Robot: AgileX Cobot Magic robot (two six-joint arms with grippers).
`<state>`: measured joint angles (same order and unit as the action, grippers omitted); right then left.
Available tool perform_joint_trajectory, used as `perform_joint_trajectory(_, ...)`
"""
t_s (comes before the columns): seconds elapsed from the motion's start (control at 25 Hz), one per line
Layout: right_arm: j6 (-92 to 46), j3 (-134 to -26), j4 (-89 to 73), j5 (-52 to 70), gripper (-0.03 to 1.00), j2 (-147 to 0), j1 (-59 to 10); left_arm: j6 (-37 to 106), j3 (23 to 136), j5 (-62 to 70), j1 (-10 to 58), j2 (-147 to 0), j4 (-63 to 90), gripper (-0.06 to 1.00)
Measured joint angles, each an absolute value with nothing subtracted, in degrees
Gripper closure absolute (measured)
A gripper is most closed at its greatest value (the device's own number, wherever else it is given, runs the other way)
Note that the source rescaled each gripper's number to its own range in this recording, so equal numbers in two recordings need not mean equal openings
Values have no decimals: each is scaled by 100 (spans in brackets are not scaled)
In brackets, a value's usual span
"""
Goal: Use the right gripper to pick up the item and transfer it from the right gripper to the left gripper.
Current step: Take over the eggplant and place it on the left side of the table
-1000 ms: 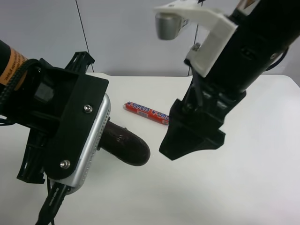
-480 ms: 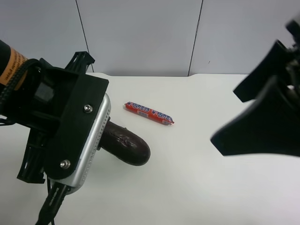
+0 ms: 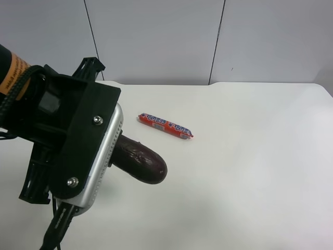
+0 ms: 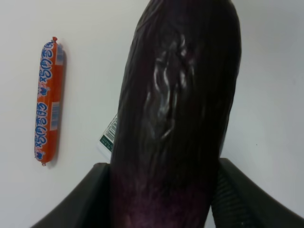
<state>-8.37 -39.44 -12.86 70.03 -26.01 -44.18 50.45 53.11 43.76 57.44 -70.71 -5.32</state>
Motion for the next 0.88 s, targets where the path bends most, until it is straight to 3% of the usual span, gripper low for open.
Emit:
perform_joint_trajectory(0.36,-520,-3338,-663,6881,-3,-1272,-4418,5045,5311,4374,5744,-7071,-527,94)
perform_joint_trajectory(0.88,0,-2892,-38,6163,-3,-1142,-4435,5020,5311,4280,5744,-7071,-521,94)
